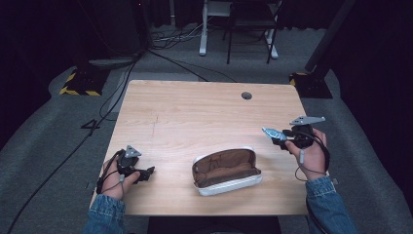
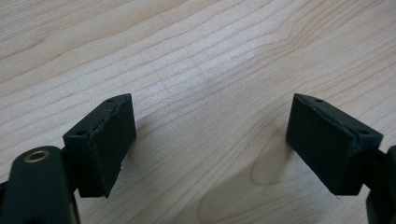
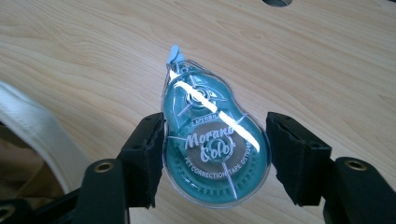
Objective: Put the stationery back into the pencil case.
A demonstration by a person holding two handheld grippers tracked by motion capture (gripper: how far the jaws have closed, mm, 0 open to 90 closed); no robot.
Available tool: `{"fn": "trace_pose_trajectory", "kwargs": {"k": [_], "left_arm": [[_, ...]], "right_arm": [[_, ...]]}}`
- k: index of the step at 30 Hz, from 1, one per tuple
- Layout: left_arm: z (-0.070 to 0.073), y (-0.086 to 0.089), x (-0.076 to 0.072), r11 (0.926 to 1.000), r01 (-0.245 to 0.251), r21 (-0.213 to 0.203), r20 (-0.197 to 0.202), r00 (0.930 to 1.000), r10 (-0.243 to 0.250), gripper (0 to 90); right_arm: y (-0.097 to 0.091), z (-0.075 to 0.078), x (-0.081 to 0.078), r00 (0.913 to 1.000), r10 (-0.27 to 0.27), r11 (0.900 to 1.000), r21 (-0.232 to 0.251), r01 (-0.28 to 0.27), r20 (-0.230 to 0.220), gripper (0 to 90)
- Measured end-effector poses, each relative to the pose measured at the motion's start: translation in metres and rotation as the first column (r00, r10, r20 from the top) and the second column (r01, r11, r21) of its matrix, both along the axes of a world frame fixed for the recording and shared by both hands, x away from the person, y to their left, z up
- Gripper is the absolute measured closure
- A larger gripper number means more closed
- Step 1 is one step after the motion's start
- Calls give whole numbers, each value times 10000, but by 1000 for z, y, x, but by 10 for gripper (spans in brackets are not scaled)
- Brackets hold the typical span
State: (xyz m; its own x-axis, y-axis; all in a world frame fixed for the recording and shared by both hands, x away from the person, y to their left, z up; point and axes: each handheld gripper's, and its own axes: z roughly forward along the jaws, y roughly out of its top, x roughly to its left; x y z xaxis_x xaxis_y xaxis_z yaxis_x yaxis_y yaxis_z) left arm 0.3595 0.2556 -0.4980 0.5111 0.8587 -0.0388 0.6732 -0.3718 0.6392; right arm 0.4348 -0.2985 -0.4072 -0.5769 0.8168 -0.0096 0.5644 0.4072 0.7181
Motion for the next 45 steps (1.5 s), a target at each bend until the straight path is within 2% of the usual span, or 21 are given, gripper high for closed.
{"fn": "trace_pose_trajectory", "kwargs": {"k": [5, 10, 14, 16, 21, 30, 38, 40, 45], "left_arm": [[-1, 1, 0, 9999, 101, 98, 138, 9999, -102, 150], [-3, 0, 0, 9999, 123, -13, 328, 9994, -122, 137], [-6, 0, 0, 9999, 167, -42, 460, 9988, -164, 107], [-8, -1, 1, 9997, 141, -185, 568, 9983, -131, 84], [-8, -2, 1, 9997, 133, -183, 561, 9984, -123, 75], [-7, -2, 1, 9998, 147, -100, 528, 9985, -141, 68], [-7, -2, 1, 9999, 106, -127, 510, 9986, -100, 64], [-7, -2, 1, 9999, 101, -129, 508, 9987, -95, 63], [-7, -2, 2, 9999, 124, -97, 486, 9987, -119, 61]], "right_arm": [[10, 14, -9, 9992, 368, 9993, -2, -368, 167, 397], [20, 26, -17, 9969, 722, 9974, 23, -723, 303, 397], [28, 34, -24, 9936, 1058, 9944, 35, -1061, 385, 397], [32, 37, -27, 9916, 1226, 9924, 68, -1230, 400, 397], [42, 43, -35, 9858, 1645, 9862, 145, -1650, 336, 397], [61, 47, -45, 9736, 2282, 9731, 325, -2280, -24, 397], [80, 47, -54, 9570, 2895, 9571, 160, -2892, -188, 397], [81, 47, -55, 9552, 2953, 9553, 156, -2951, -194, 397], [89, 45, -57, 9432, 3299, 9440, 176, -3295, -398, 397]]}}
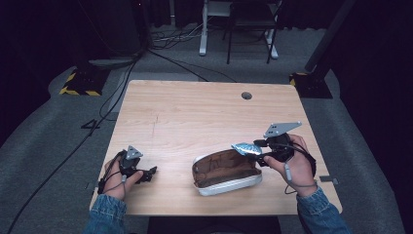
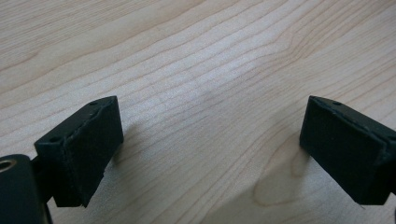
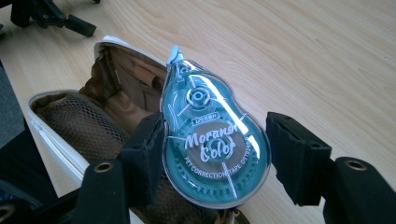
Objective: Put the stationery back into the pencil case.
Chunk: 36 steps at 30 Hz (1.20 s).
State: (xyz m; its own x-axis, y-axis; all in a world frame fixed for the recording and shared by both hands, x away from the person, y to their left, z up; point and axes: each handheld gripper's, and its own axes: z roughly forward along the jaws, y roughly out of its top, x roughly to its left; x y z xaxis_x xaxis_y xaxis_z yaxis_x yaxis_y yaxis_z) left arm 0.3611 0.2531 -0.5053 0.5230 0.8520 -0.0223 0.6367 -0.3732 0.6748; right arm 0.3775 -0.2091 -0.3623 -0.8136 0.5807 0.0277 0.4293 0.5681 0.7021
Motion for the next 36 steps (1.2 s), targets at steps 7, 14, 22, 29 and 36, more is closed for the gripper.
{"fn": "trace_pose_trajectory", "kwargs": {"k": [7, 14, 22, 29, 36], "left_arm": [[-1, -1, 0, 10000, -28, -59, -4, 10000, 28, 53], [-1, -1, 0, 10000, -23, -59, -7, 10000, 23, 53], [-1, -1, 0, 10000, -28, -58, -5, 10000, 28, 53], [-1, -1, 0, 10000, -28, -55, 1, 10000, 28, 53], [-1, -1, 0, 10000, -29, -59, -6, 10000, 29, 53]], "right_arm": [[13, -4, -5, 9983, 531, 9984, -198, -536, -259, 397], [27, -10, -9, 9931, 1007, 9937, -437, -1034, -600, 397], [38, -17, -12, 9849, 1460, 9862, -652, -1523, -934, 396], [46, -24, -13, 9768, 1693, 9800, -830, -1810, -1312, 396], [48, -32, -8, 9721, 1817, 9767, -875, -1959, -1485, 396]]}}
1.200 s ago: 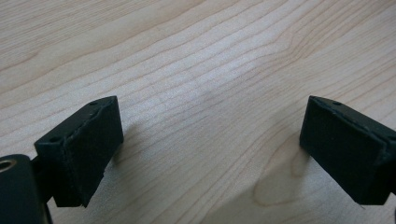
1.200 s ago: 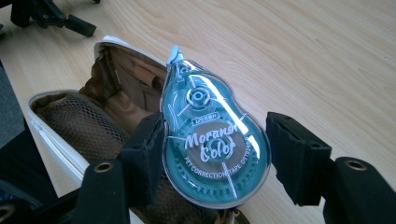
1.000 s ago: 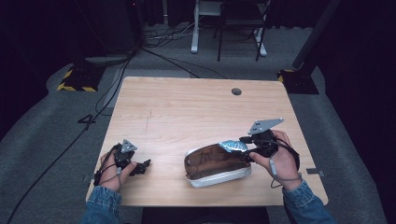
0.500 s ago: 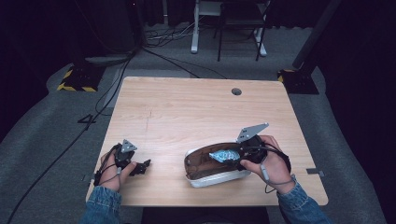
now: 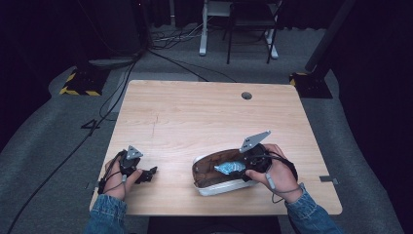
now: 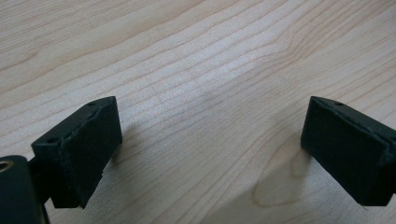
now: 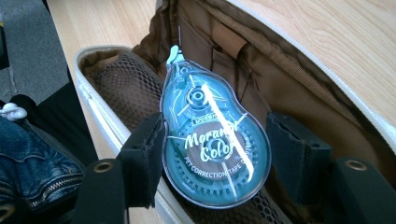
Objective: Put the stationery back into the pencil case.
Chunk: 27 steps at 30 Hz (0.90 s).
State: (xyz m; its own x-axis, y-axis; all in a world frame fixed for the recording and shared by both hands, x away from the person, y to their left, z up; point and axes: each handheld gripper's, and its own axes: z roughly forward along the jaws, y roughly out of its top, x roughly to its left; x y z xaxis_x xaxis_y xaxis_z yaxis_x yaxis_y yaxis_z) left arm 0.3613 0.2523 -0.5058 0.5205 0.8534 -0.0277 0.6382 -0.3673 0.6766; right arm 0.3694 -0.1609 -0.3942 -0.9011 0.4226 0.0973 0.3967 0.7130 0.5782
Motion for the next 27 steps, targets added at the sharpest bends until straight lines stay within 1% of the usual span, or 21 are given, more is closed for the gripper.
{"fn": "trace_pose_trajectory", "kwargs": {"k": [3, 8, 9, 12, 13, 15, 16, 17, 19, 22, 27], "left_arm": [[0, 0, 0, 10000, 11, 39, -9, 10000, -11, 52], [0, -1, 1, 10000, -12, 74, 2, 10000, 12, 41], [0, -1, 1, 10000, -11, 75, 3, 10000, 11, 41], [0, -1, 1, 10000, -14, 71, 4, 10000, 14, 40], [0, -1, 1, 10000, -14, 73, 2, 10000, 14, 40], [0, -1, 1, 10000, -12, 75, 5, 10000, 12, 40], [0, -1, 1, 10000, -11, 76, 4, 10000, 11, 40], [0, -1, 1, 10000, -10, 76, 4, 10000, 10, 40], [0, -1, 1, 10000, -15, 75, 3, 10000, 15, 40], [0, -1, 0, 10000, -14, 66, -4, 10000, 14, 40], [0, -1, 1, 10000, -14, 72, 2, 10000, 14, 40]], "right_arm": [[1, -4, 2, 9999, -52, 10000, 55, 53, -134, 396], [2, -8, 5, 9998, -144, 9998, 98, 145, -101, 396], [2, -10, 7, 9998, -136, 9999, 105, 138, -125, 395], [4, -13, 8, 9999, -134, 9999, 90, 134, -46, 395], [4, -13, 8, 10000, -56, 9999, 85, 56, 19, 395], [6, -15, 9, 9996, 39, 9997, 237, -46, 287, 392], [7, -16, 11, 9985, 118, 9994, 320, -135, 528, 387], [7, -17, 11, 9980, 199, 9993, 291, -217, 604, 371], [7, -18, 13, 9971, 123, 9993, 355, -150, 750, 254], [4, -17, 13, 9973, 5, 9987, 503, -42, 737, 264], [2, -11, 10, 9966, -7, 9979, 648, -47, 827, 283]]}}
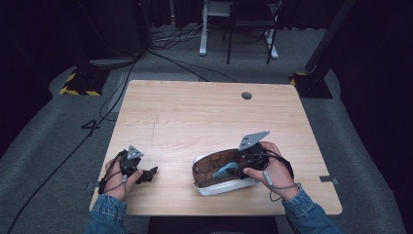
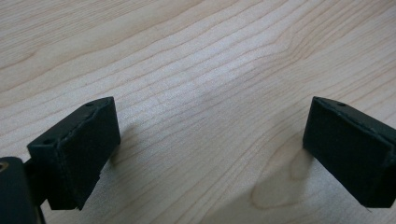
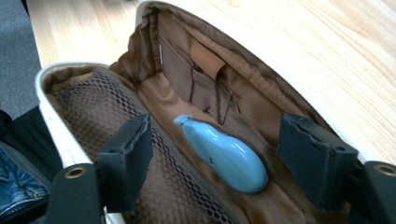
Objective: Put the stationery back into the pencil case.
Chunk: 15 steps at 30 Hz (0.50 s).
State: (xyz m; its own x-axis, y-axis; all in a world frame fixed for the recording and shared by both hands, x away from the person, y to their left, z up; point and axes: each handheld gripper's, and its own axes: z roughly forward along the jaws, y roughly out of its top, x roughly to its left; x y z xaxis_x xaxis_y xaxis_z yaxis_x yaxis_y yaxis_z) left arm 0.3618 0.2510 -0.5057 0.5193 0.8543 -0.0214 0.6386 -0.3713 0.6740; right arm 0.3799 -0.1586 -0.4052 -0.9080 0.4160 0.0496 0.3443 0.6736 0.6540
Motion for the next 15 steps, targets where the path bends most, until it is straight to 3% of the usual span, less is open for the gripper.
{"fn": "trace_pose_trajectory", "kwargs": {"k": [8, 15], "left_arm": [[0, 0, 0, 10000, 8, -3, -5, 10000, -8, 39], [0, 0, 1, 9999, 129, 20, -77, 9999, -129, 20]], "right_arm": [[-11, 14, -1, 9987, -320, 9986, 430, 303, 391, 292], [-32, 24, 4, 9902, -1105, 9899, 981, 1020, 856, 269]]}}
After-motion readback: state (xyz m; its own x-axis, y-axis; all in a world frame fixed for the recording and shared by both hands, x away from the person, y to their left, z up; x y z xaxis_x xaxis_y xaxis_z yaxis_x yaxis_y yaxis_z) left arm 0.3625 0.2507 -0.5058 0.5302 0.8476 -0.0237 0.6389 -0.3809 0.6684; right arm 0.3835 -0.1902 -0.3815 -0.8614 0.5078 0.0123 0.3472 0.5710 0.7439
